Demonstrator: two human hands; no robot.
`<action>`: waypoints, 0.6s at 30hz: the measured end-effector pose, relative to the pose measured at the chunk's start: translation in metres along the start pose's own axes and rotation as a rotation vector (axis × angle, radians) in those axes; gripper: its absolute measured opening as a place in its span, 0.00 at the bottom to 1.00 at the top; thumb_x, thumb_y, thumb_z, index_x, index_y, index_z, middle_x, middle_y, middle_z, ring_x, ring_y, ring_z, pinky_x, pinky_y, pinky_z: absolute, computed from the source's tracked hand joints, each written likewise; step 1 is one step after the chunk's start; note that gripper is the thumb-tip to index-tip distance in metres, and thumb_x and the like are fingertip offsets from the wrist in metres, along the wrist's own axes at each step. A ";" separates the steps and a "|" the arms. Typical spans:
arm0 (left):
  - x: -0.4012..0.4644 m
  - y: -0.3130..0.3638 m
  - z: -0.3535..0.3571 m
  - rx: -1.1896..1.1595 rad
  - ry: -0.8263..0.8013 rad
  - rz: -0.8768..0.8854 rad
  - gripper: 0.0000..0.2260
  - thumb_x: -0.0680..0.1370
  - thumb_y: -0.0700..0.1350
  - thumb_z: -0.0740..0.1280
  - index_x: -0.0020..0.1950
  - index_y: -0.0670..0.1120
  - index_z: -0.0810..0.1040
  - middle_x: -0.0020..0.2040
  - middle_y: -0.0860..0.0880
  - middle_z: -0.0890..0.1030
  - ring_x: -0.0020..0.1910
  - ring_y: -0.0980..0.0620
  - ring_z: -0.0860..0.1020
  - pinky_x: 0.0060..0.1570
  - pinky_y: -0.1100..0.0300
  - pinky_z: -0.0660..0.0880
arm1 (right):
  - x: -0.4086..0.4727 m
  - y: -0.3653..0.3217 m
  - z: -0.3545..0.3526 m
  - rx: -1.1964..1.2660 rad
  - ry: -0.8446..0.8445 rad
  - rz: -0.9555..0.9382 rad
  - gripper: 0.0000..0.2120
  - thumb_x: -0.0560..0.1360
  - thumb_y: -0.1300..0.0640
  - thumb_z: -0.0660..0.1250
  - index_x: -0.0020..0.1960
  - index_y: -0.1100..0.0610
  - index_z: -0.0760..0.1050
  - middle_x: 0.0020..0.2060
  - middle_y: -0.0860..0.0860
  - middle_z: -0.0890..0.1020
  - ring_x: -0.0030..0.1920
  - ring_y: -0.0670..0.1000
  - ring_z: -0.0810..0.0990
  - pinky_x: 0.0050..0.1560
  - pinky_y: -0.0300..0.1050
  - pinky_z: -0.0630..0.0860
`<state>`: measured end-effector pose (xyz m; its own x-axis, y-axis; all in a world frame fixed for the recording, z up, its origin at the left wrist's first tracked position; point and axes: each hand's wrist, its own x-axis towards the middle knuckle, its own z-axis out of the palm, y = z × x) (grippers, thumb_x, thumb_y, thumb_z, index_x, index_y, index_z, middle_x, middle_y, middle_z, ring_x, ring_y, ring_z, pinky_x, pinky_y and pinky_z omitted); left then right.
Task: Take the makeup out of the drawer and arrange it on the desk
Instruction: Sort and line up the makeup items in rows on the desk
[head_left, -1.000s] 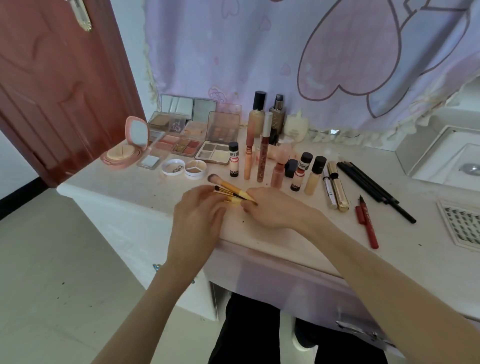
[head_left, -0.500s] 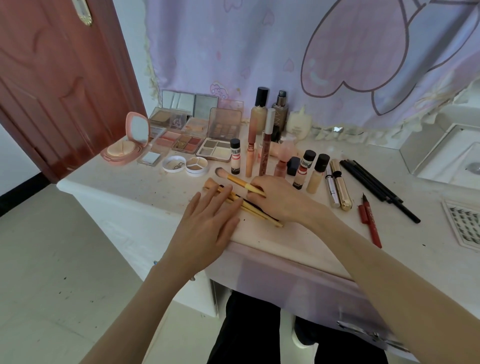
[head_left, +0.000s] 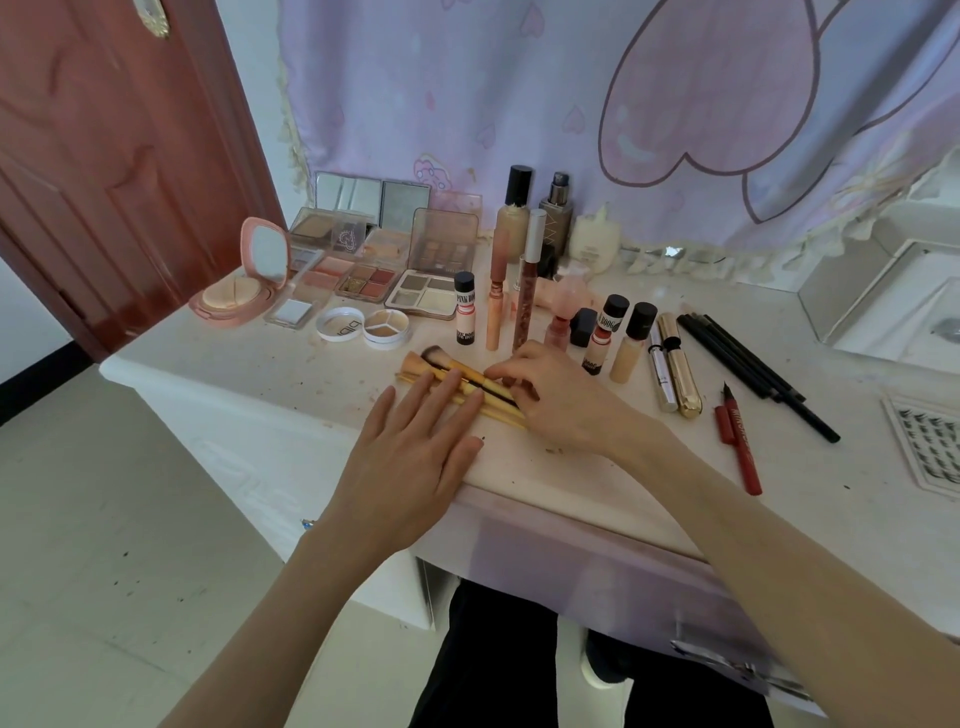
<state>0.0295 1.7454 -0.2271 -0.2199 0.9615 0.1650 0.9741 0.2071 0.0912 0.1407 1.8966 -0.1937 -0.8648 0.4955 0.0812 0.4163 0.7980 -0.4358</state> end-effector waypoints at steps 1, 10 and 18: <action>0.000 0.001 0.000 -0.003 -0.006 -0.006 0.31 0.74 0.61 0.28 0.75 0.57 0.45 0.77 0.54 0.43 0.76 0.53 0.43 0.72 0.53 0.41 | -0.001 0.001 0.000 -0.014 -0.009 -0.011 0.17 0.79 0.61 0.55 0.65 0.54 0.73 0.56 0.53 0.72 0.56 0.51 0.70 0.58 0.43 0.66; 0.002 0.000 0.000 0.026 -0.066 0.006 0.30 0.70 0.62 0.23 0.71 0.57 0.32 0.75 0.53 0.33 0.73 0.54 0.32 0.72 0.51 0.34 | -0.021 0.000 -0.006 0.026 0.088 -0.026 0.16 0.79 0.61 0.58 0.65 0.58 0.73 0.60 0.53 0.76 0.59 0.50 0.73 0.55 0.31 0.62; 0.005 0.050 -0.013 -0.263 0.259 0.184 0.21 0.79 0.49 0.51 0.67 0.42 0.72 0.69 0.44 0.70 0.71 0.47 0.64 0.69 0.53 0.60 | -0.086 0.011 -0.034 0.173 0.163 0.050 0.12 0.79 0.60 0.60 0.59 0.56 0.78 0.54 0.47 0.80 0.52 0.43 0.77 0.55 0.31 0.70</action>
<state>0.0760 1.7579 -0.2086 -0.0824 0.8938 0.4409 0.9589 -0.0493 0.2793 0.2293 1.8743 -0.1746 -0.7818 0.5927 0.1935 0.3906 0.7075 -0.5889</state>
